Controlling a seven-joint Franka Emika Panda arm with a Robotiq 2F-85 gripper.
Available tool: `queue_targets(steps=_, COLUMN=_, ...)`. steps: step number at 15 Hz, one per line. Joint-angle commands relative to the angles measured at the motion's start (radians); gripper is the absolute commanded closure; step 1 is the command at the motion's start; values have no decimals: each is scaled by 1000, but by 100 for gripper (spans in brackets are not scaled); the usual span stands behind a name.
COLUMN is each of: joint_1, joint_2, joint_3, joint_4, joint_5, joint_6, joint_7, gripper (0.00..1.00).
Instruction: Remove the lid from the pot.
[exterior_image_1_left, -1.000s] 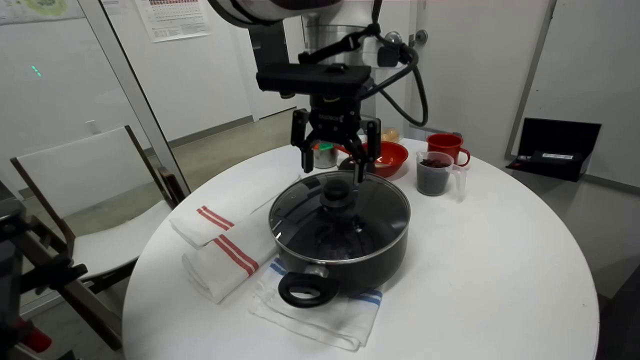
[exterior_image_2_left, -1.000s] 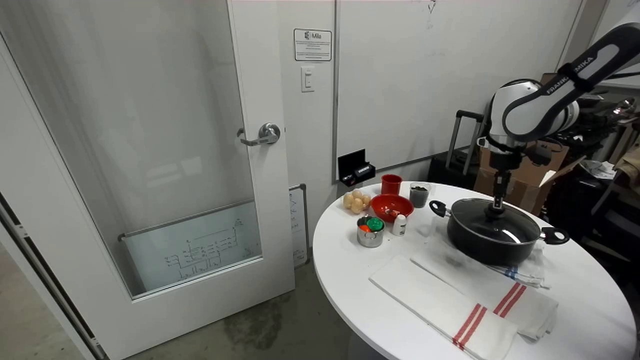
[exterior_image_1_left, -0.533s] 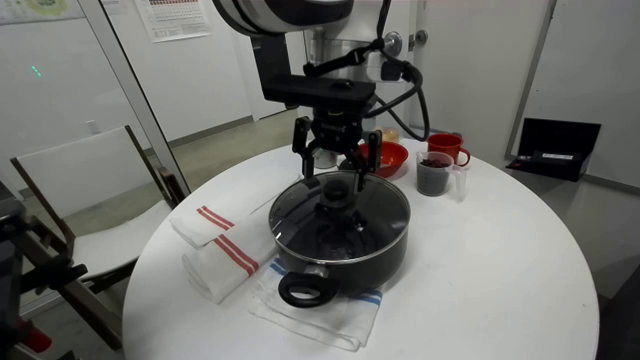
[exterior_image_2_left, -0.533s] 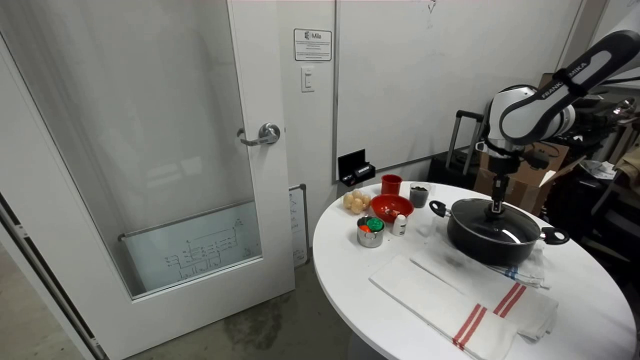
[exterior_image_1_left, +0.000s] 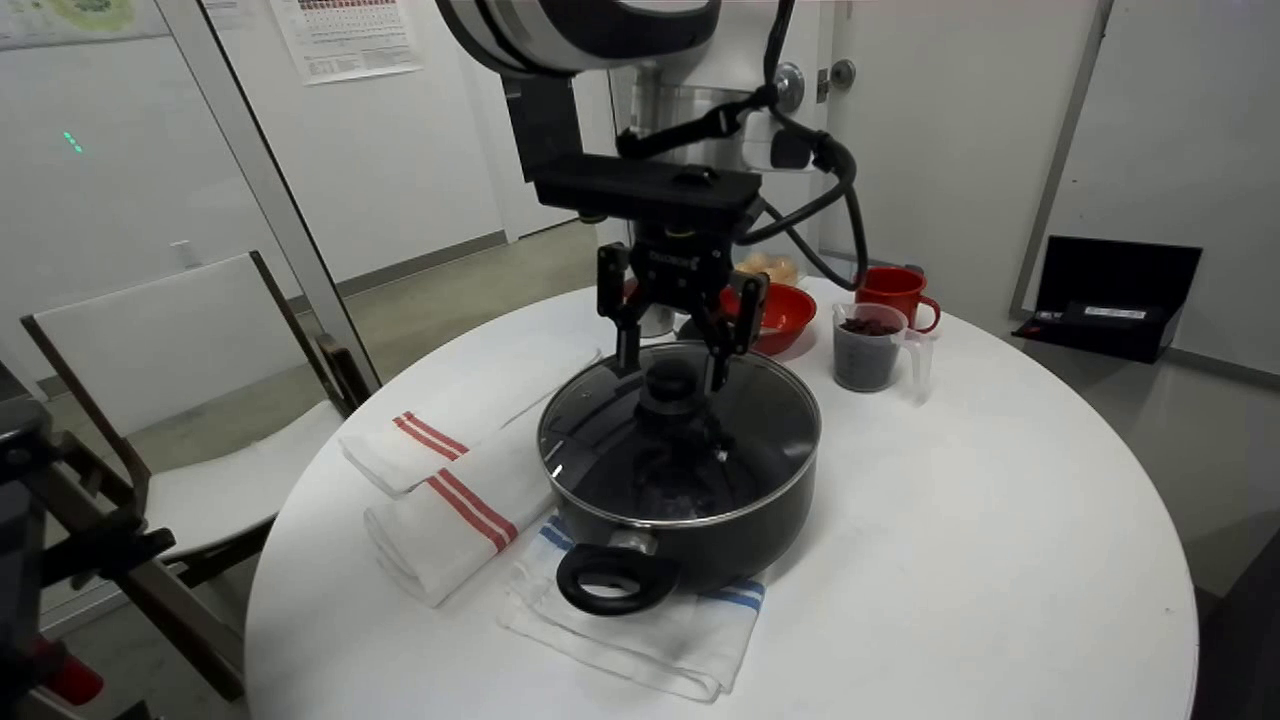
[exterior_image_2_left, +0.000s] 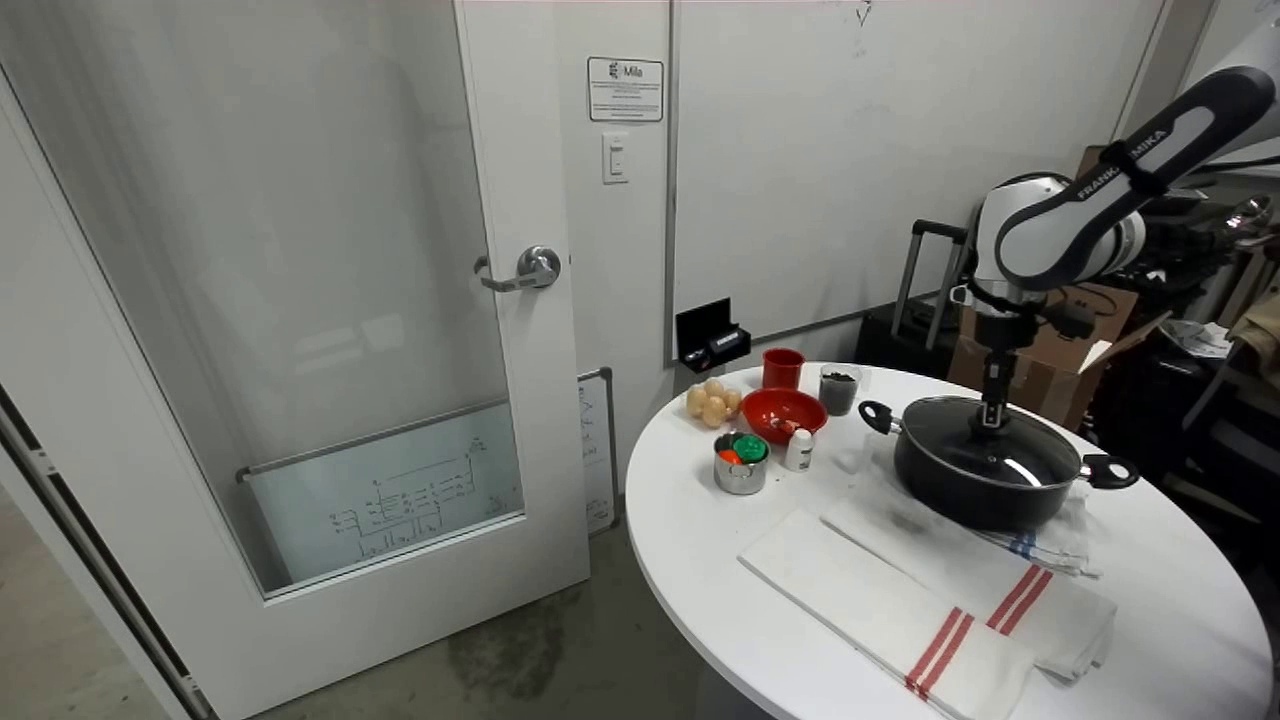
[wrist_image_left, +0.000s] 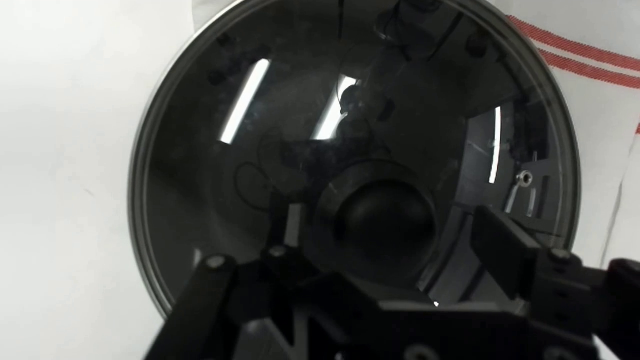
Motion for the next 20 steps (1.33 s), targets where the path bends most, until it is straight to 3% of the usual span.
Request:
queue_targets(steps=1, joint_1=-16, joint_2=21, joint_3=15, joint_4=41, joint_5=22, joint_6=-31, joint_7=-32, gripper=48)
queue_targets(steps=5, joint_1=-18, joint_2=21, joint_3=16, joint_4=48, joint_5=23, joint_6=-35, joint_7=-33, gripper=75)
queue_targets(steps=12, joint_1=-13, joint_2=-25, joint_3=12, joint_4=21, joint_5=19, joint_6=-48, joint_7=-27, gripper=75)
queue_targets(steps=20, joint_1=12, joint_2=-167, joint_3=21, joint_4=-44, joint_5=8, joint_6=-67, joint_7=-34, gripper=75)
